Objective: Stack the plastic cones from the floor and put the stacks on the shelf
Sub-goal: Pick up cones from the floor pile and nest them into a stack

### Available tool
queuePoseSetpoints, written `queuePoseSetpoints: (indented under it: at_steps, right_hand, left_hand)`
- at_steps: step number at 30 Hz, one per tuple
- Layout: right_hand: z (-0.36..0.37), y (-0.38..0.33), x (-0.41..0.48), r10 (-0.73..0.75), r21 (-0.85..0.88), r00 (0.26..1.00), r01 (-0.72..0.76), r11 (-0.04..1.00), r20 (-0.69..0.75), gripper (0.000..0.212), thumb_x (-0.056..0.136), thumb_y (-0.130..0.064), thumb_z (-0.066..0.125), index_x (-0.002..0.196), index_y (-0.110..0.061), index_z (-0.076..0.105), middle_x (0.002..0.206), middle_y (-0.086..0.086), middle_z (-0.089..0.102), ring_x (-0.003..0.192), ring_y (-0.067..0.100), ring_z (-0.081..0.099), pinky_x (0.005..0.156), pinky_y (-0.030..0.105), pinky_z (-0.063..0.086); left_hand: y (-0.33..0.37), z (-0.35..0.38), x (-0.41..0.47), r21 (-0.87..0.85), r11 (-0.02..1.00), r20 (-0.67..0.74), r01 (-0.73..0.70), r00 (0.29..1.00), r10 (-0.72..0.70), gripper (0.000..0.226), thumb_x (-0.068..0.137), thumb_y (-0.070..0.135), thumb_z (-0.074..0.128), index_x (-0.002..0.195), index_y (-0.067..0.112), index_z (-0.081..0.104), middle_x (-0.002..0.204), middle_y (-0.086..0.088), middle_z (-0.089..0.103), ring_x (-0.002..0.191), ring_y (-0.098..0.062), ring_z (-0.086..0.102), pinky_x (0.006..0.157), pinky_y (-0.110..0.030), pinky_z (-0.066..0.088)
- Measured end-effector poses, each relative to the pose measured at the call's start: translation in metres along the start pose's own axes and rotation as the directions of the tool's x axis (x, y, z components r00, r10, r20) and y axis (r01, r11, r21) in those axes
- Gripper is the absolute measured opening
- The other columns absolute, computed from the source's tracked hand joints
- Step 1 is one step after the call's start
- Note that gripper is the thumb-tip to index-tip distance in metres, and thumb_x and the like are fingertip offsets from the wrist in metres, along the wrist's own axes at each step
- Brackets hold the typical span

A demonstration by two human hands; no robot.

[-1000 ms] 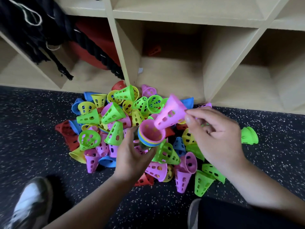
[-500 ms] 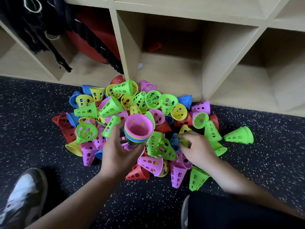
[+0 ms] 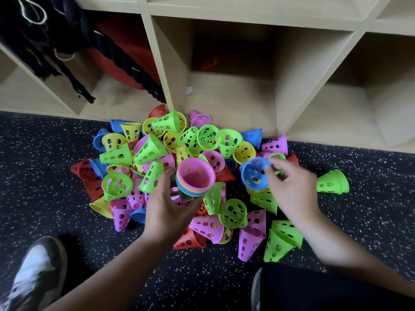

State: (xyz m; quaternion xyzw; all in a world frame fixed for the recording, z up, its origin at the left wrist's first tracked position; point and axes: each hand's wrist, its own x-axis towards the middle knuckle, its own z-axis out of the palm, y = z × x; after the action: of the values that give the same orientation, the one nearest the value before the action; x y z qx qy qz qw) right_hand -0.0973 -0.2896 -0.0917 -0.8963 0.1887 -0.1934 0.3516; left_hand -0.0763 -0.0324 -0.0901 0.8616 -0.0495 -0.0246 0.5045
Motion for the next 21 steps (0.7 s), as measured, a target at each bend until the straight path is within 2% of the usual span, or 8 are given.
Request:
queuePoseSetpoints:
  at_steps: [2,4,7,9,13,16,18,21]
  right_hand:
    - [-0.019,-0.028,0.012,0.127,0.241,0.992,-0.121,0.963,-0.007,0.019,0.087,-0.015,0.071,0.101,-0.027,0.076,0.087,-0.015,0.074,0.068,0.004,0.064,0.07,0.012,0.048]
    - [-0.032,-0.058,0.02,0.14,0.371,0.989,-0.147,0.917,0.047,0.02,0.085,-0.015,0.071,0.095,-0.032,0.075,0.083,-0.008,0.075,0.072,0.003,0.065,0.072,0.015,0.051]
    - [-0.033,-0.091,0.02,0.051,0.419,0.98,-0.128,0.899,0.19,0.019,0.085,-0.017,0.071,0.087,-0.035,0.076,0.078,-0.006,0.074,0.062,0.007,0.057,0.062,0.024,0.048]
    - [-0.023,-0.1,0.015,-0.021,0.379,0.962,-0.087,0.921,0.271,0.014,0.087,-0.025,0.072,0.095,-0.035,0.074,0.076,-0.014,0.072,0.056,0.01,0.049,0.057,0.025,0.043]
    - [-0.011,-0.08,0.009,0.016,0.425,0.975,-0.111,0.898,0.22,0.012,0.092,-0.029,0.064,0.101,-0.032,0.072,0.086,-0.004,0.071,0.067,0.028,0.057,0.065,0.027,0.046]
    - [-0.004,-0.044,-0.002,0.105,0.121,0.928,-0.157,0.98,0.359,0.004,0.09,-0.031,0.066,0.092,-0.031,0.07,0.083,-0.011,0.07,0.059,0.006,0.06,0.058,0.015,0.043]
    - [0.005,-0.027,-0.018,0.159,-0.117,0.854,-0.116,0.986,0.495,0.01,0.087,-0.041,0.068,0.092,-0.033,0.067,0.076,-0.015,0.067,0.05,0.003,0.059,0.049,0.017,0.043]
    - [0.018,-0.011,-0.038,0.192,-0.207,0.805,-0.088,0.974,0.561,0.015,0.082,-0.044,0.073,0.09,-0.033,0.069,0.058,-0.011,0.061,0.041,0.0,0.053,0.039,0.015,0.033]
  left_hand:
    - [0.003,0.003,0.001,0.007,1.0,0.008,-0.028,1.0,0.028,0.065,0.071,0.021,0.089,0.123,0.029,0.052,0.113,0.025,0.059,0.1,0.01,0.058,0.076,-0.002,0.044]
    - [0.008,0.006,0.002,0.0,0.999,0.014,-0.041,0.999,0.041,0.064,0.071,0.022,0.088,0.121,0.033,0.049,0.111,0.026,0.059,0.098,0.013,0.057,0.075,-0.002,0.043]
    - [0.014,0.012,0.001,-0.023,0.998,0.025,-0.061,0.998,0.061,0.062,0.073,0.021,0.088,0.119,0.035,0.049,0.105,0.026,0.061,0.095,0.009,0.06,0.075,-0.002,0.043]
    - [0.018,0.014,0.001,-0.035,0.997,0.033,-0.072,0.997,0.073,0.062,0.074,0.024,0.087,0.12,0.036,0.048,0.107,0.024,0.063,0.095,0.003,0.062,0.077,-0.003,0.044]
    - [0.019,0.01,0.001,-0.046,0.995,0.002,-0.083,0.997,0.083,0.061,0.074,0.022,0.086,0.119,0.035,0.048,0.109,0.026,0.061,0.099,0.007,0.06,0.081,-0.002,0.041]
    - [0.014,0.004,0.003,-0.053,0.997,-0.018,-0.061,0.998,0.061,0.06,0.073,0.021,0.086,0.12,0.033,0.05,0.109,0.031,0.061,0.101,0.01,0.058,0.081,-0.002,0.042]
    - [0.007,0.001,0.003,-0.05,0.998,-0.013,-0.047,0.999,0.047,0.062,0.073,0.022,0.087,0.123,0.029,0.051,0.112,0.028,0.061,0.102,0.01,0.058,0.082,-0.002,0.042]
    - [-0.002,0.001,0.0,-0.026,0.999,-0.009,-0.032,0.999,0.032,0.066,0.072,0.023,0.087,0.128,0.021,0.052,0.117,0.021,0.062,0.104,0.007,0.059,0.083,-0.002,0.042]
